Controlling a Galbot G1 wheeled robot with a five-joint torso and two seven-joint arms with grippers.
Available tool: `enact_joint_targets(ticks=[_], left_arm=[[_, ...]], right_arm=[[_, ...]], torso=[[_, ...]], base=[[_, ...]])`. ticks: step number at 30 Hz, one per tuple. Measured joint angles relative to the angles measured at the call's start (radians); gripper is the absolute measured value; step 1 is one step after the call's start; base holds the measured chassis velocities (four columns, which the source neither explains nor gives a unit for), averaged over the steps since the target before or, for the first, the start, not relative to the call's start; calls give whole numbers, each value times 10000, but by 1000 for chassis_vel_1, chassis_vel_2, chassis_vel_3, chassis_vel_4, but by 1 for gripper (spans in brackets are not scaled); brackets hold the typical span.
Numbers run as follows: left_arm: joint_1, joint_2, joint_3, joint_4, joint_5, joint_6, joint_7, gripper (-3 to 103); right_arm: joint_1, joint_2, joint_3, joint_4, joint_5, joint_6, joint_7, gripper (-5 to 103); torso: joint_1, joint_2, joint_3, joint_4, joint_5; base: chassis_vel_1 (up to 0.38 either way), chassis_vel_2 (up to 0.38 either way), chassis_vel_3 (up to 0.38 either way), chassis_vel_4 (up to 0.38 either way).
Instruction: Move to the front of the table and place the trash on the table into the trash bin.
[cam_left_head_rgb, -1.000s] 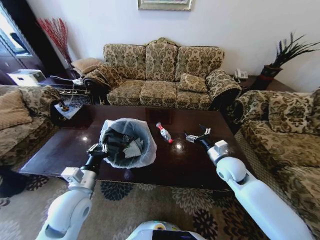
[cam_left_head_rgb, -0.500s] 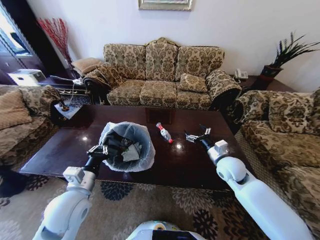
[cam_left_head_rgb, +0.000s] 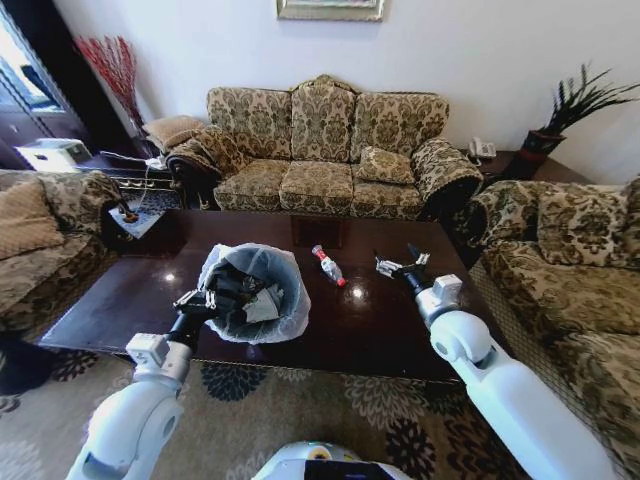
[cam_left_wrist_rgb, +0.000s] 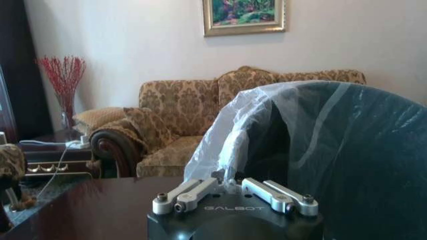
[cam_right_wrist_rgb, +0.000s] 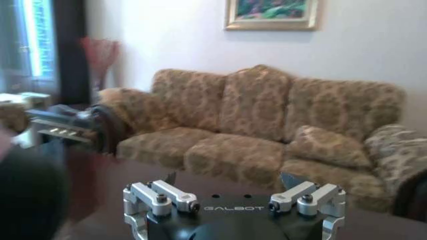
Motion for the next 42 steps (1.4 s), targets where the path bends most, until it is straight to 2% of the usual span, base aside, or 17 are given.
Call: enact_joint_targets(ticks=[4,8,9,13,14,21,25,28,30,31,34,35,36,38,42], left_arm=[[0,0,2,3,-2,-2,-4,1],[0,0,3,6,-3,-6,-5,1],[0,-1,4,6,-5,-6,-5,1],[-41,-191,56,275,25,-177,24,1],[-54,-236,85,354,-4,-218,69,1],[-78,-223,62,386,-78,-222,116,1],[-145,-111,50,420,-81,-208,104,1],[-240,29,54,438,-92,-188,90,1],[-241,54,36,438,-103,-180,93,1],[-279,57,12,439,-109,-164,75,1],[-557,184,65,531,-188,-107,9,1],[-766,319,132,629,-275,-52,-3,1],[-969,528,213,755,-401,2,11,1],[-982,607,213,787,-453,10,21,1],[-776,734,50,733,-678,14,-27,1]], right_arm=[[-566,24,-92,407,-320,57,-245,100],[-158,62,68,392,-132,-10,82,100],[189,-27,185,324,106,-115,329,100],[490,-229,308,228,321,-223,433,100],[472,-225,300,229,314,-255,432,100],[388,75,-50,-123,115,-547,118,100],[763,307,-462,-811,387,-658,-355,100],[1201,494,-831,-1616,623,-574,-738,100],[1754,643,-1335,-2497,713,-214,-976,100],[2187,770,-1756,-3172,879,54,-1161,100],[2667,923,-2120,-3898,1118,208,-1371,100],[2798,981,-2201,-4200,1187,281,-1457,100],[2959,1098,-2287,-4605,1231,360,-1556,100],[3120,1215,-2385,-4908,1242,419,-1631,100],[3964,1964,-3067,-6280,1229,591,-1891,100]], torso=[[-1,0,0,-8,1],[-2,1,-1,-5,2],[-1,1,-1,4,-1],[2,0,1,1,-5],[1,0,1,-5,-3],[-1,0,0,-4,0],[0,0,0,1,1],[-1,0,0,-7,0],[-1,0,0,-5,1],[0,0,1,4,-1],[1,-1,1,11,2],[0,0,1,5,-1],[1,0,1,-14,-4],[1,-1,1,-19,-6],[0,-1,2,2,0]], base=[[0,0,0,0],[0,0,0,0],[0,0,0,0],[0,0,0,0],[0,0,0,0],[0,0,0,0],[0,0,0,0],[0,0,0,0],[0,0,0,0],[0,0,0,0],[0,0,0,0],[0,0,0,0],[0,0,0,0],[0,0,0,0],[0,0,0,0]])
